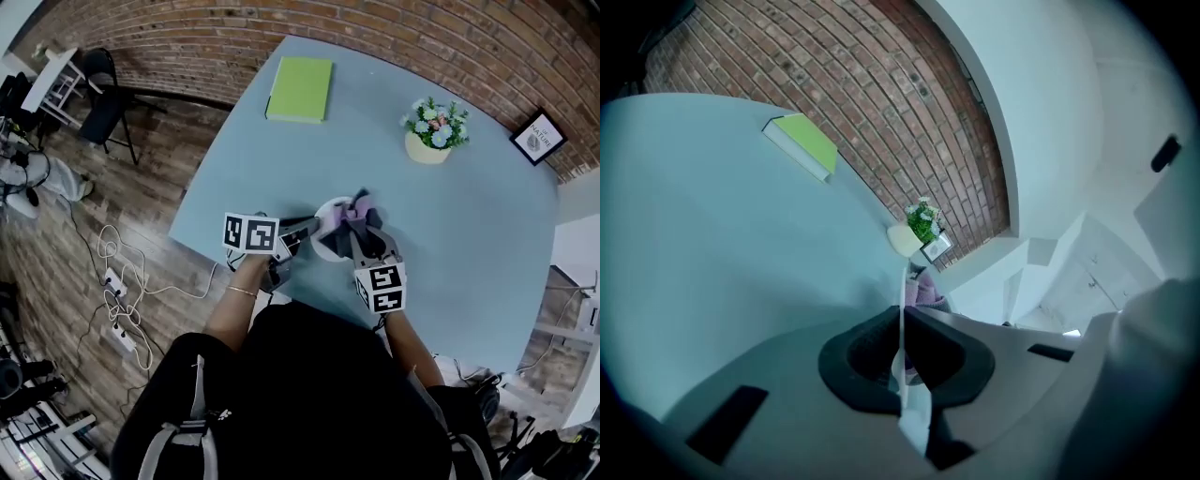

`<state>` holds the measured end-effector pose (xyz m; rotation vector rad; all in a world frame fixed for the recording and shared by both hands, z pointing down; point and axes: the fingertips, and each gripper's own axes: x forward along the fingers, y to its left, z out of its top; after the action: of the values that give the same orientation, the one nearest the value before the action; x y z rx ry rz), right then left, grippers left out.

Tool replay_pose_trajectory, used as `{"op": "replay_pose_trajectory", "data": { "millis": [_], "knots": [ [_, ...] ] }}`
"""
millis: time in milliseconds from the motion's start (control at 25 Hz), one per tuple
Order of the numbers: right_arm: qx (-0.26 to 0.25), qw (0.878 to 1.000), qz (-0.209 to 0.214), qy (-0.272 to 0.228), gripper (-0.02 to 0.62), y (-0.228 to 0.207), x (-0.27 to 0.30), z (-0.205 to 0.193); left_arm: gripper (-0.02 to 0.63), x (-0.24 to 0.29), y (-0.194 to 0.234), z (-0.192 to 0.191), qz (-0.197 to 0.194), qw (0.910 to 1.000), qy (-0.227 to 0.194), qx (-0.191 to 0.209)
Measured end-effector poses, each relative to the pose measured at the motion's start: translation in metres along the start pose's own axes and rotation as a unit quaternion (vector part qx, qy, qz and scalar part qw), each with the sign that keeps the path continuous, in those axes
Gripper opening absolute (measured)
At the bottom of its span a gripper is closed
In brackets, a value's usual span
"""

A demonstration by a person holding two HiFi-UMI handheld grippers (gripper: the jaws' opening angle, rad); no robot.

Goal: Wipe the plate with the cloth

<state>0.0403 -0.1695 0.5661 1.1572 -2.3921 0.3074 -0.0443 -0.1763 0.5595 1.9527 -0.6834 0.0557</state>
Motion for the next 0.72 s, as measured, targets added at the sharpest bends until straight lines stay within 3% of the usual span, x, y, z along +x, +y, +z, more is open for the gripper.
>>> {"op": "replay_pose_trajectory", "data": {
  "millis": [280, 480, 720],
  "knots": [
    [0.008, 0.998, -0.026, -0.05, 0.06, -0.017, -0.021, 0.028, 0.02, 0.003, -0.021, 0.021, -0.031, 0.9991, -0.025, 0.014],
    [0.007, 0.992, -0.049, -0.113, 0.061, -0.033, -0.051, 0.066, 0.02, -0.003, -0.044, 0.046, -0.054, 0.9962, -0.06, 0.033],
    [-0.009, 0.974, -0.069, -0.217, 0.061, -0.05, -0.097, 0.139, 0.02, -0.017, -0.096, 0.089, -0.079, 0.9839, -0.102, 0.123]
  ]
}}
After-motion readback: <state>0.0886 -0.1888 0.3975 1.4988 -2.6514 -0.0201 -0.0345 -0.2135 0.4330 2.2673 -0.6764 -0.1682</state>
